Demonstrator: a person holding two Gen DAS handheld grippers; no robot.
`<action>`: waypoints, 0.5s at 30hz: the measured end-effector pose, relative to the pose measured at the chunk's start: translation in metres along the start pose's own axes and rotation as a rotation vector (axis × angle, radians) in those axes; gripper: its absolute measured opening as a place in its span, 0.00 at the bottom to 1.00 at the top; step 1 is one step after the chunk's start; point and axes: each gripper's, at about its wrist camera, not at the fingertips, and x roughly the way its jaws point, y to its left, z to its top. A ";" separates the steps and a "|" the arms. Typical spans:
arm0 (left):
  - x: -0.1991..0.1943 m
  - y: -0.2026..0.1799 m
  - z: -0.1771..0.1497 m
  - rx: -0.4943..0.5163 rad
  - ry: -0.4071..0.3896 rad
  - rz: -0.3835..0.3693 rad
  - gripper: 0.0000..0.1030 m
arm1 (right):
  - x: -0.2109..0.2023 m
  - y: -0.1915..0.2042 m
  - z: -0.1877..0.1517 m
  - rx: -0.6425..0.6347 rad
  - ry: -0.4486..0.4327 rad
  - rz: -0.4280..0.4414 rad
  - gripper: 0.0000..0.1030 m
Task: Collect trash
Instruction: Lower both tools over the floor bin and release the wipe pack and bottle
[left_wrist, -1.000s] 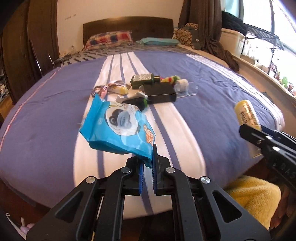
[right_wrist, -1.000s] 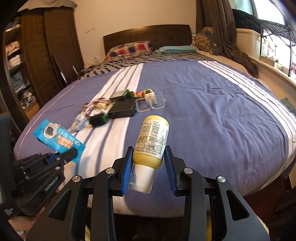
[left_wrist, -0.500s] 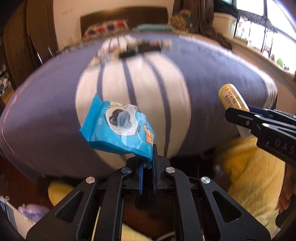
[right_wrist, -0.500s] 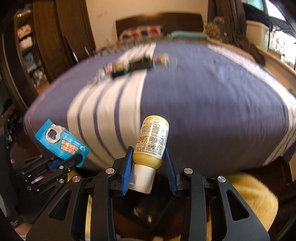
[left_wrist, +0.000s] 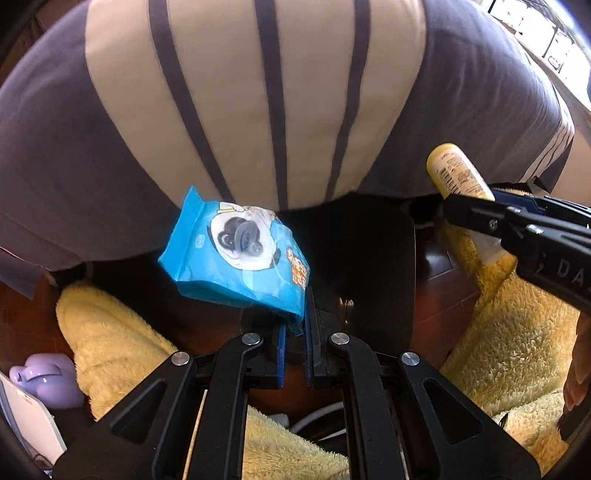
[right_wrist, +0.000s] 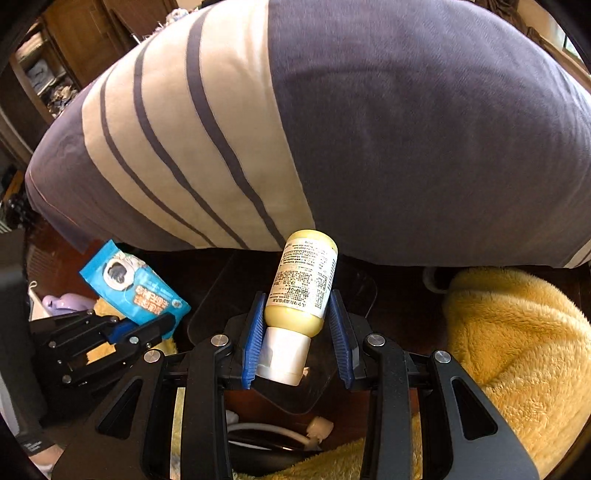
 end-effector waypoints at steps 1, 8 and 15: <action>0.001 0.000 0.000 0.002 0.005 -0.005 0.07 | 0.001 -0.001 0.000 0.004 0.003 0.002 0.34; 0.003 0.000 0.004 -0.003 0.015 -0.008 0.12 | -0.005 0.000 0.011 -0.002 -0.020 0.015 0.45; -0.003 -0.001 0.004 -0.006 -0.021 0.015 0.42 | -0.018 -0.007 0.013 0.033 -0.058 0.005 0.58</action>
